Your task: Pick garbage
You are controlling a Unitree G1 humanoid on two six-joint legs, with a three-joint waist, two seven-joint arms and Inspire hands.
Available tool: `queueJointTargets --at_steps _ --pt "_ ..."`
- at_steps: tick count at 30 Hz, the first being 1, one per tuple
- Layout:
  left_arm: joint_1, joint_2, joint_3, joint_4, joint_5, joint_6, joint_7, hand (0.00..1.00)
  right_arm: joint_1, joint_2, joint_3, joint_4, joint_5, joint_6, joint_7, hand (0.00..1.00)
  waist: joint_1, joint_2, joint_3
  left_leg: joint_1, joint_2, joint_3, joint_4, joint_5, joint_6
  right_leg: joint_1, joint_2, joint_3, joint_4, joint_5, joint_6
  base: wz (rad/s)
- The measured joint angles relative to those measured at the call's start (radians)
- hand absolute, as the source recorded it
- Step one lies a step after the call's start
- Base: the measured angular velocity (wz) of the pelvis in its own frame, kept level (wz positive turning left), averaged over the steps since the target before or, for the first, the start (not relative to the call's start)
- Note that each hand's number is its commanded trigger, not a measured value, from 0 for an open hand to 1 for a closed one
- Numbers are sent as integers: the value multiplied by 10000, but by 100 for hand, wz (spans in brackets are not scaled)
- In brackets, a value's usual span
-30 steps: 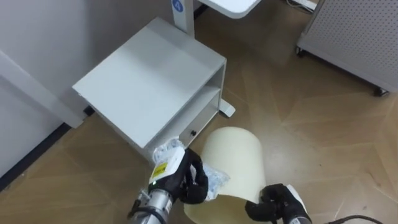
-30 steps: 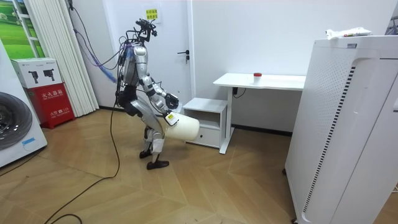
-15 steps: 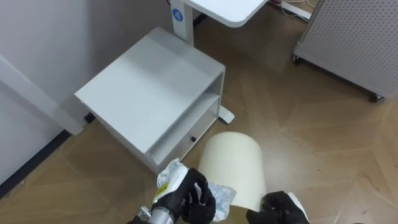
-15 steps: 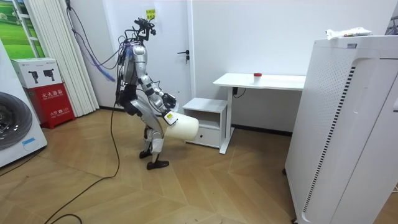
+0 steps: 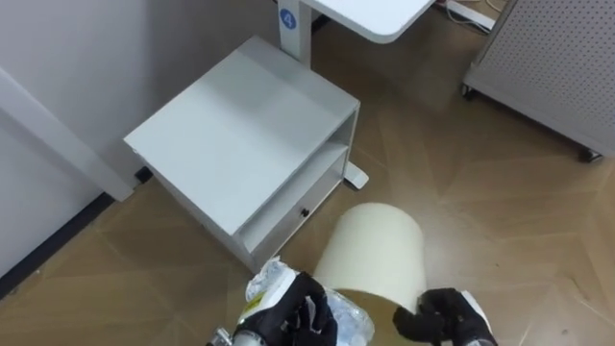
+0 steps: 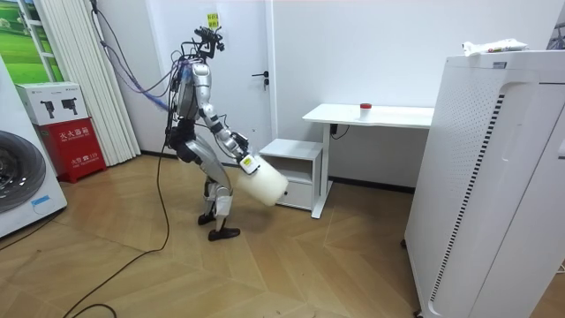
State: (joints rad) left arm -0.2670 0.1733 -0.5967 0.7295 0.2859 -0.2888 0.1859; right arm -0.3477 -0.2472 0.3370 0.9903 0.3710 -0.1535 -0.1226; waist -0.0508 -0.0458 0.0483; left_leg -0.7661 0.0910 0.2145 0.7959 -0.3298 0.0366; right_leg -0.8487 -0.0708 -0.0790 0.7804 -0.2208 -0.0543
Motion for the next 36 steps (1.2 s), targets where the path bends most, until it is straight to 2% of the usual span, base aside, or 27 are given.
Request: queueJointTargets --at_steps 2,4,6,22,30,33,36 --pt "-15 38 -4 -28 0 0 -3 100 -258 -163 -103 -110 299 -14 -81 100 -25 -180 -40 3 6 -2 11 0 0 8 8 -4 -10 9 2 0" --pt "-19 54 -10 -27 0 0 -28 100 -434 -338 -160 -235 529 -111 -127 100 -26 -362 -33 1 17 -29 25 0 1 31 12 -31 -31 15 4 0" --pt "-15 73 -78 -27 -3 1 -92 100 -433 -339 -280 -231 527 -73 -319 100 -18 -396 -30 -21 25 -49 31 -7 13 32 5 -43 -44 17 10 0" --pt "-16 -41 -56 -27 -79 164 -894 100 -441 -95 -444 -618 518 -93 -389 100 65 -348 7 -77 27 -37 -258 -15 30 -39 -1 -36 -314 23 72 0" --pt "-22 -47 228 -27 -59 194 -894 100 -314 82 -437 -626 292 -95 -361 100 86 -344 12 -69 53 -7 -331 -17 28 -29 21 -57 -398 22 75 0" --pt "-56 -46 282 -35 -31 194 -851 100 -28 145 -358 -625 165 -157 -288 100 233 -300 39 -88 174 -19 -315 -26 25 33 132 -98 -563 76 65 -5" --pt "-22 -60 340 -39 178 194 -705 100 291 152 -201 -678 169 -198 -260 100 326 -207 66 -106 192 -36 -325 -29 23 33 147 -118 -600 83 56 0"
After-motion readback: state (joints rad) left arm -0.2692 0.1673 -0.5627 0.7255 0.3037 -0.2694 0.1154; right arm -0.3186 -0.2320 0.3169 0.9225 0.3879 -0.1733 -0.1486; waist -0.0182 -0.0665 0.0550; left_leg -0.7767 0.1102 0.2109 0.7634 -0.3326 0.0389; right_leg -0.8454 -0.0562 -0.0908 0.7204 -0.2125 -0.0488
